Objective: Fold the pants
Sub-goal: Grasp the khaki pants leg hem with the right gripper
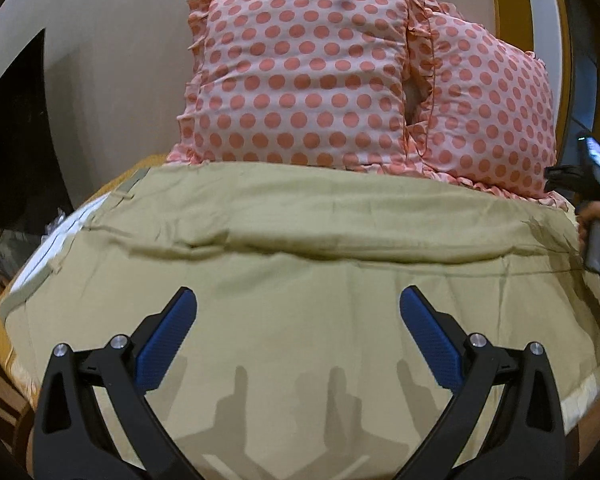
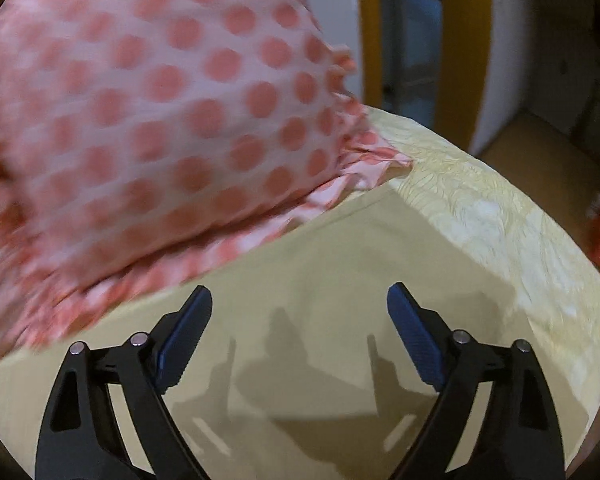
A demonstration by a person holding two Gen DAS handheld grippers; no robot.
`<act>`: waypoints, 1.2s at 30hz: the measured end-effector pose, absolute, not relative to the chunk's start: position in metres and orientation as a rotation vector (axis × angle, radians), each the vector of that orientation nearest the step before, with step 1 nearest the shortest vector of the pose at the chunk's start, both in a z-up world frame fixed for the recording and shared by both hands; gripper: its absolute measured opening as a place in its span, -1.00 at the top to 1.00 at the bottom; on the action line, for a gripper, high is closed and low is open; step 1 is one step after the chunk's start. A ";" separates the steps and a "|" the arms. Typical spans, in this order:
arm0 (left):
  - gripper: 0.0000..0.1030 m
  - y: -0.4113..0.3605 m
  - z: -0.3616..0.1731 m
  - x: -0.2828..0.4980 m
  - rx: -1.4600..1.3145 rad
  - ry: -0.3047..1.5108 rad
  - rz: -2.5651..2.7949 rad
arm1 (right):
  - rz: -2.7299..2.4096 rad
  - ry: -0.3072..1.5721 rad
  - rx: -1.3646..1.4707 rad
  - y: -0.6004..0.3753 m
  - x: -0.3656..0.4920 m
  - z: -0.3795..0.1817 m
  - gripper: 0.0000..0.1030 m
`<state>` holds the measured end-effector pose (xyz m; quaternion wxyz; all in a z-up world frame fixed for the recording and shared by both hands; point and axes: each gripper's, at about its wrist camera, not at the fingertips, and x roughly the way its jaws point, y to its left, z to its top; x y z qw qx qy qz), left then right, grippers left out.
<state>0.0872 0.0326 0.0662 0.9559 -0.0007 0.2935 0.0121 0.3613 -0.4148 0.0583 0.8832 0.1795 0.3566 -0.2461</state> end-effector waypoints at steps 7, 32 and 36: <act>-0.96 0.024 0.057 0.122 0.023 0.639 0.001 | -0.710 0.891 0.412 -0.453 0.437 0.016 -0.53; -0.96 0.072 0.089 0.119 -0.072 0.609 0.061 | -0.150 0.460 0.886 -0.459 0.114 0.012 0.90; -0.96 0.077 0.093 0.131 -0.095 0.611 0.022 | -0.136 0.537 0.990 -0.464 0.116 0.000 0.53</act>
